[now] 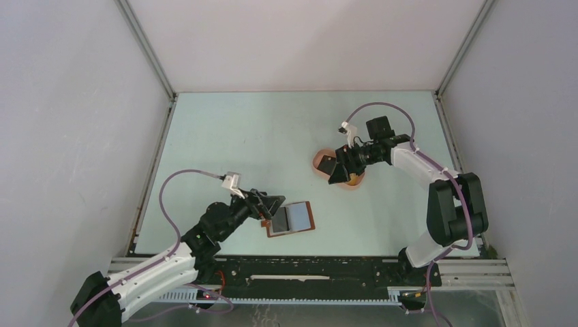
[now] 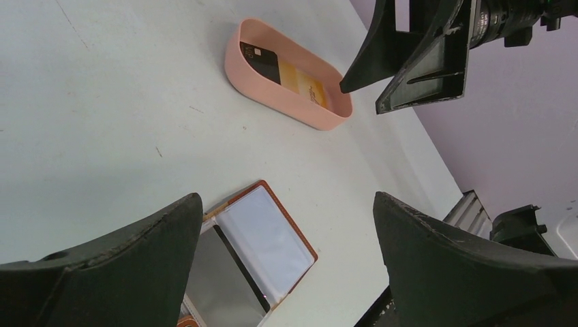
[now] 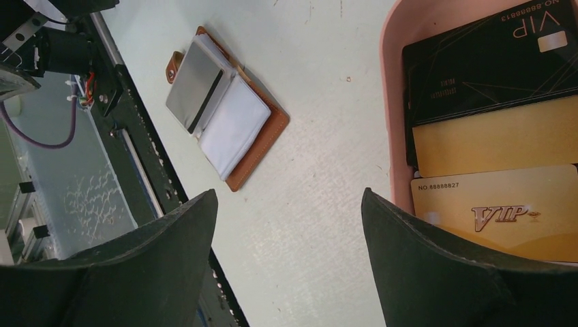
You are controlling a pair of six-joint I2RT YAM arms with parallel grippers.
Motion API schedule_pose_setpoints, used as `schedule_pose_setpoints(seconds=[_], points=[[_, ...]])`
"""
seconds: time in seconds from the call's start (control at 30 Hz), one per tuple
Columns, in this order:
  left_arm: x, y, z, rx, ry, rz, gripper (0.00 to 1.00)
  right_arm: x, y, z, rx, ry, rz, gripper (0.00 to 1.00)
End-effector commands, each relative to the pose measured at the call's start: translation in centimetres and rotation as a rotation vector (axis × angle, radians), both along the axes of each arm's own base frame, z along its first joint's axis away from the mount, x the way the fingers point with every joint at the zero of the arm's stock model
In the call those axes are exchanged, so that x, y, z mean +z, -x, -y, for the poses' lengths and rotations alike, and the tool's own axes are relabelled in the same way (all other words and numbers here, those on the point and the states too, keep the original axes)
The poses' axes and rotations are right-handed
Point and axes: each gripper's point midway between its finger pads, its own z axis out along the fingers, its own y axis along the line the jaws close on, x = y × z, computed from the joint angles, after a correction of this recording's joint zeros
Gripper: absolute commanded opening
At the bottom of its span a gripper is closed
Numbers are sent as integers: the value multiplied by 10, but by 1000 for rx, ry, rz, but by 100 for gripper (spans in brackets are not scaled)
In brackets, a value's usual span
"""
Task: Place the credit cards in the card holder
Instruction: Pick up the credit card from the storage box.
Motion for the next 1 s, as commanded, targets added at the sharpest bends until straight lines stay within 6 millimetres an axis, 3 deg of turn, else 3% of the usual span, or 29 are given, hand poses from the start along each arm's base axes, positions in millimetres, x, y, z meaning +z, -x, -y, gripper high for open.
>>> schedule_pose_setpoints(seconds=[0.0, 0.97], points=[[-3, -3, -3, 20, 2, 6, 100, 13, -8, -5, 0, -38, 15, 86], [-6, -3, -4, 27, -1, 1, 100, 8, -7, -9, -14, -71, -62, 85]])
